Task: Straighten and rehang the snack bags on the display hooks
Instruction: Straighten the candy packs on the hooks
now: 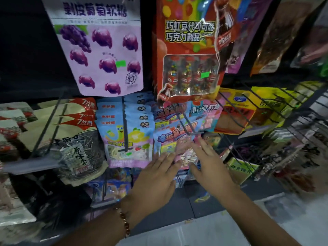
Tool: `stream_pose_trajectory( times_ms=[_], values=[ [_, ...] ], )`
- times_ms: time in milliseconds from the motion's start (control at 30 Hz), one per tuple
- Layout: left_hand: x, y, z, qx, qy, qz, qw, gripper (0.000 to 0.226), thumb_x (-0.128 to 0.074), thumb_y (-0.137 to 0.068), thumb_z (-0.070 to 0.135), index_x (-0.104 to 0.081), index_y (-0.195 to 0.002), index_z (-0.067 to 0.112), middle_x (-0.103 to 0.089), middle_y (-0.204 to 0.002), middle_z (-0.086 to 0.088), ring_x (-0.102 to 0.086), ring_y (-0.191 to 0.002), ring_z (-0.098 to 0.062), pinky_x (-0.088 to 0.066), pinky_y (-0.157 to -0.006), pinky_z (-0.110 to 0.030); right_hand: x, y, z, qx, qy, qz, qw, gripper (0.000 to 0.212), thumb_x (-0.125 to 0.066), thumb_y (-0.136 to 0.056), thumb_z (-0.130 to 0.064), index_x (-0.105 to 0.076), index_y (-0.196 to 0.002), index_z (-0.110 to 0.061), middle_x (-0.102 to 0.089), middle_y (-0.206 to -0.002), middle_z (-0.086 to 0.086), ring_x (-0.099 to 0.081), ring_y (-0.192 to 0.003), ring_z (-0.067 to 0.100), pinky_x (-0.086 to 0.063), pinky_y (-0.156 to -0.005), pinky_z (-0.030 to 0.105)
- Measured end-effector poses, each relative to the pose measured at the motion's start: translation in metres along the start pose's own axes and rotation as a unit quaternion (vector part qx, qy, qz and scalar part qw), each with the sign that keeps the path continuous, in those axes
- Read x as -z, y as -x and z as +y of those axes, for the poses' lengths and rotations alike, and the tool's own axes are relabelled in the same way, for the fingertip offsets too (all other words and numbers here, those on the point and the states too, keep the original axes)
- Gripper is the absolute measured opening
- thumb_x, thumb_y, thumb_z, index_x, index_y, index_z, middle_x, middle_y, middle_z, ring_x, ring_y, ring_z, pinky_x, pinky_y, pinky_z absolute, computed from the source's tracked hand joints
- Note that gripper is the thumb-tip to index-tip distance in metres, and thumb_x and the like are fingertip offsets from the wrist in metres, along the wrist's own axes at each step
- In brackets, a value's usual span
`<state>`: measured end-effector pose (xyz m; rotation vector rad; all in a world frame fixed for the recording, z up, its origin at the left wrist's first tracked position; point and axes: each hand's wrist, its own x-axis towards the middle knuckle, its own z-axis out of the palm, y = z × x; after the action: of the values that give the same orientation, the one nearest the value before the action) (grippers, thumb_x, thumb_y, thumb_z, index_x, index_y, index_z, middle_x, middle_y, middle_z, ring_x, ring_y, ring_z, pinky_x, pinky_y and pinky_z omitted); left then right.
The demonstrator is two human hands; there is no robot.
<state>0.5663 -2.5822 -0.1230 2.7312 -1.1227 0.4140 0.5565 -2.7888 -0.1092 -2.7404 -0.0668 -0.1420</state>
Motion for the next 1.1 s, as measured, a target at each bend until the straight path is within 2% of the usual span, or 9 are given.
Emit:
stream_pose_trajectory(
  times_ms=[233, 300, 400, 533, 633, 733, 833, 967, 1100],
  values=[
    [-0.048, -0.080, -0.008, 0.162, -0.093, -0.023, 0.982, 0.085, -0.070, -0.077, 0.036, -0.031, -0.150, 0.019, -0.016, -0.161, -0.017, -0.015, -0.147, -0.041, -0.026, -0.110, -0.065, -0.033, -0.066, 0.041, 0.086, -0.057, 0.035, 0.994, 0.081, -0.060, -0.092, -0.031, -0.010, -0.156, -0.027, 0.024, -0.161, -0.003, 0.005, -0.150, 0.029, -0.024, -0.116, 0.053],
    [-0.059, -0.098, -0.023, 0.180, -0.111, -0.004, 0.977, 0.084, -0.069, -0.079, 0.037, -0.031, -0.152, 0.019, -0.013, -0.162, -0.014, -0.013, -0.148, -0.039, -0.026, -0.112, -0.062, -0.038, -0.089, 0.045, 0.101, -0.067, 0.022, 0.992, 0.091, -0.059, -0.093, -0.031, 0.009, -0.154, -0.036, 0.025, -0.160, -0.002, 0.005, -0.150, 0.030, -0.023, -0.117, 0.054],
    [-0.072, -0.117, -0.048, 0.184, -0.118, 0.009, 0.976, 0.088, -0.074, -0.078, 0.038, -0.030, -0.151, 0.019, -0.020, -0.160, -0.014, -0.020, -0.147, -0.037, -0.022, -0.115, -0.056, -0.048, -0.119, 0.050, 0.111, -0.081, 0.008, 0.991, 0.090, -0.063, -0.091, -0.031, 0.001, -0.154, -0.037, 0.018, -0.162, -0.002, 0.004, -0.151, 0.028, -0.027, -0.115, 0.054],
    [-0.072, -0.118, -0.057, 0.177, -0.112, 0.007, 0.978, 0.080, -0.070, -0.083, 0.028, -0.030, -0.151, 0.018, -0.018, -0.160, -0.017, -0.016, -0.148, -0.037, -0.008, -0.117, -0.049, -0.052, -0.138, 0.049, 0.064, -0.207, 0.027, 0.976, 0.084, -0.069, -0.090, -0.022, -0.015, -0.154, -0.027, 0.006, -0.161, -0.016, -0.004, -0.149, 0.005, -0.025, -0.116, 0.030],
    [-0.072, -0.098, -0.049, 0.209, -0.103, 0.041, 0.972, 0.076, -0.068, -0.083, 0.023, -0.034, -0.151, 0.016, -0.016, -0.159, -0.023, -0.013, -0.147, -0.041, -0.012, -0.118, -0.052, -0.049, -0.136, 0.045, -0.032, -0.396, 0.088, 0.914, 0.063, -0.068, -0.090, -0.011, -0.030, -0.140, -0.018, -0.031, -0.139, -0.020, -0.036, -0.114, -0.026, -0.033, -0.096, 0.006],
    [-0.080, -0.075, -0.043, 0.246, -0.102, 0.051, 0.963, 0.087, -0.068, -0.081, 0.025, -0.022, -0.155, 0.017, -0.012, -0.159, -0.024, -0.009, -0.147, -0.044, -0.011, -0.119, -0.057, -0.059, -0.149, 0.049, -0.131, -0.474, 0.060, 0.868, 0.093, -0.080, -0.077, -0.039, -0.025, -0.149, -0.021, -0.042, -0.134, 0.011, -0.048, -0.117, 0.014, -0.045, -0.102, 0.029],
    [-0.084, -0.066, -0.052, 0.236, -0.111, 0.046, 0.964, 0.087, -0.063, -0.086, 0.029, -0.013, -0.157, 0.017, -0.006, -0.160, -0.023, 0.000, -0.148, -0.041, -0.007, -0.119, -0.057, -0.087, -0.164, 0.060, -0.161, -0.504, -0.010, 0.848, 0.106, -0.080, -0.056, -0.073, -0.021, -0.142, -0.056, -0.036, -0.120, 0.003, -0.046, -0.113, 0.033, -0.038, -0.105, 0.064],
    [-0.080, -0.061, -0.078, 0.194, -0.113, 0.003, 0.974, 0.078, -0.050, -0.095, 0.034, -0.007, -0.157, 0.018, -0.006, -0.160, -0.024, -0.001, -0.148, -0.040, -0.006, -0.120, -0.052, -0.069, -0.158, 0.036, -0.210, -0.543, 0.013, 0.813, 0.109, -0.079, -0.061, -0.058, -0.025, -0.150, -0.024, -0.041, -0.141, 0.005, -0.045, -0.125, 0.027, -0.040, -0.107, 0.048],
    [-0.073, -0.040, -0.089, 0.148, -0.124, -0.013, 0.981, 0.071, -0.049, -0.096, 0.033, -0.015, -0.156, 0.018, -0.011, -0.160, -0.023, -0.006, -0.149, -0.039, -0.007, -0.120, -0.050, -0.062, -0.145, 0.039, -0.208, -0.523, 0.022, 0.826, 0.099, -0.078, -0.072, -0.051, -0.026, -0.151, -0.022, -0.040, -0.145, 0.008, -0.048, -0.126, 0.026, -0.043, -0.105, 0.045]
  ],
)
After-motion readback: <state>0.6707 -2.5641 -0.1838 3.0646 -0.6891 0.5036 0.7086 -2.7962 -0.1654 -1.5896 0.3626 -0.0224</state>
